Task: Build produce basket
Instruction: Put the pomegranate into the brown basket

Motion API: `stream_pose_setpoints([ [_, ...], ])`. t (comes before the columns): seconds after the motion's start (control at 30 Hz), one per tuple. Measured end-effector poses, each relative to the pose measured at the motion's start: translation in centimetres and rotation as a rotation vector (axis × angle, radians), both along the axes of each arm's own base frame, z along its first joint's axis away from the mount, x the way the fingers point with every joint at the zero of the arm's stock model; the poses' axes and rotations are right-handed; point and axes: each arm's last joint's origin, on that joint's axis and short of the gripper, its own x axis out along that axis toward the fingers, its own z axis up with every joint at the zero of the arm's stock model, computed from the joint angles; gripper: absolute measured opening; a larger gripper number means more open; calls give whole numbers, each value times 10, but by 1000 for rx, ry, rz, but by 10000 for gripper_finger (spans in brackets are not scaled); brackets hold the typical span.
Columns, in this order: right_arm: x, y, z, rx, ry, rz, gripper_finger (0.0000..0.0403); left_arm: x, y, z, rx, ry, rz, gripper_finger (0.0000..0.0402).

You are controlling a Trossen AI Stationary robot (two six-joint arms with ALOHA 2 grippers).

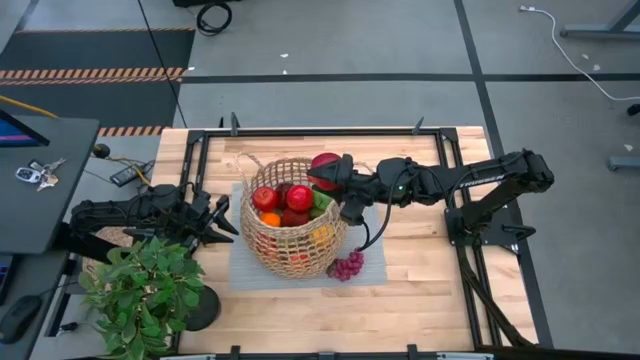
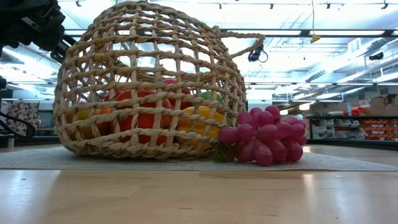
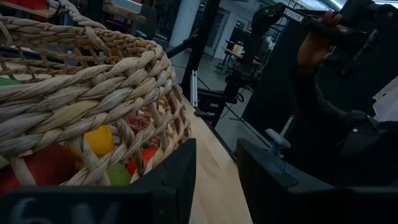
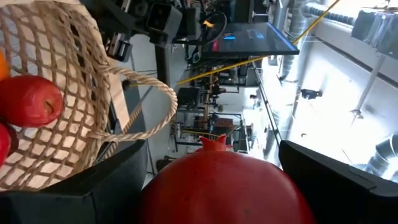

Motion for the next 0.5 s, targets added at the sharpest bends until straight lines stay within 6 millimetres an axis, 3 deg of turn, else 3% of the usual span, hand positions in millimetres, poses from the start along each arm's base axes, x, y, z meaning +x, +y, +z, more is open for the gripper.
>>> stream_pose_setpoints([
  [0.23, 0, 0, 0, 95, -20, -6, 364, 0, 0, 0, 0, 0, 0, 121],
  [0.5, 2, -18, 1, 513, -107, -3, 364, 0, 0, 0, 0, 0, 0, 121],
])
